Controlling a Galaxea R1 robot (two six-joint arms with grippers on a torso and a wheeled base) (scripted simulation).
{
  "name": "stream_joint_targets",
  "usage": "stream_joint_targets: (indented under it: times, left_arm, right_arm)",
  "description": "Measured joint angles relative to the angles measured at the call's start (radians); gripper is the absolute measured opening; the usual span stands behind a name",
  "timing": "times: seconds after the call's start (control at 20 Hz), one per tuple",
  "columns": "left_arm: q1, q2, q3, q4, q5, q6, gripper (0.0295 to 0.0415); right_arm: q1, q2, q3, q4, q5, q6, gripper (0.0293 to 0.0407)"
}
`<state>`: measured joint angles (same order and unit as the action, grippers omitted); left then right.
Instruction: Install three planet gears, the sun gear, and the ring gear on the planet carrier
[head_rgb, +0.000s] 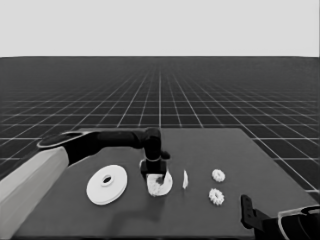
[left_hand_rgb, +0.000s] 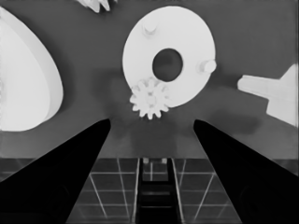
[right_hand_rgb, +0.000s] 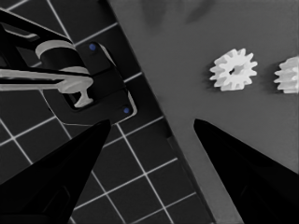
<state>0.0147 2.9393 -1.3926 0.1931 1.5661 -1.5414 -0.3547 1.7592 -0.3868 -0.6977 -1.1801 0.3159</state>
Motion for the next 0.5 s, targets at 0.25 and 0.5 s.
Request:
stream_joint_targets:
  times: [0.25, 0.5]
  left_arm:
    - [-0.047, -0.009, -0.432, -0.062, -0.068, 0.434, 0.0385]
    - [-0.049, 0.046, -0.621, -0.078, -0.079, 0.571, 0.0385]
  right_arm:
    - [0.0, 0.0, 0.0, 0.0, 0.0, 0.0, 0.0385]
    - [0.0, 0.0, 0.0, 0.0, 0.0, 0.0, 0.0385]
